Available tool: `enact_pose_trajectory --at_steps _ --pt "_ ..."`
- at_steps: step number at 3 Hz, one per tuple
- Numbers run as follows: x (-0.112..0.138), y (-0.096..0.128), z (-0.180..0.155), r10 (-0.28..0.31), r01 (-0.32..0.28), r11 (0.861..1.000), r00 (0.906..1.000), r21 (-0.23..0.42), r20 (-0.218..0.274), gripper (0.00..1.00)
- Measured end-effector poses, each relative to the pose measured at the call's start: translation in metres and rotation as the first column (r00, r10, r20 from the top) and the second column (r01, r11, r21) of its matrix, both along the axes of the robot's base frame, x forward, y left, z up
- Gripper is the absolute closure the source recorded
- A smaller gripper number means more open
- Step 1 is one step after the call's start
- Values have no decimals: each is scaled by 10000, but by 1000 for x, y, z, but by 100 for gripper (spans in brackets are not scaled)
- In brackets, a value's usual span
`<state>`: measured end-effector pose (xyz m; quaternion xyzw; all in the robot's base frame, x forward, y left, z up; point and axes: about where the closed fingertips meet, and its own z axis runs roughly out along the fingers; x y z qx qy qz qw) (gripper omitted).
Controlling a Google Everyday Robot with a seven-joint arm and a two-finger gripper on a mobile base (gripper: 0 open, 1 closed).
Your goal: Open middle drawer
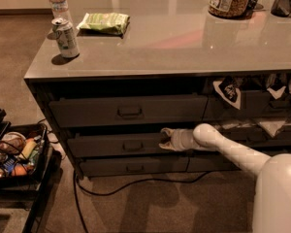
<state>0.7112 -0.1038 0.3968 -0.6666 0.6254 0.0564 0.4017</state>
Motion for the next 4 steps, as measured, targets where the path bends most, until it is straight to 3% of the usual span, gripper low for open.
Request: enact_pose_trajectory --at_steps 2,3,4 --pt "0 0 12 0 0 10000 10000 0 0 100" --pt "-10 -1 16 117 -114 9999 9997 109 -192 100" --pt "-30 -1 18 303 -275 9988 9971 404 -703 100"
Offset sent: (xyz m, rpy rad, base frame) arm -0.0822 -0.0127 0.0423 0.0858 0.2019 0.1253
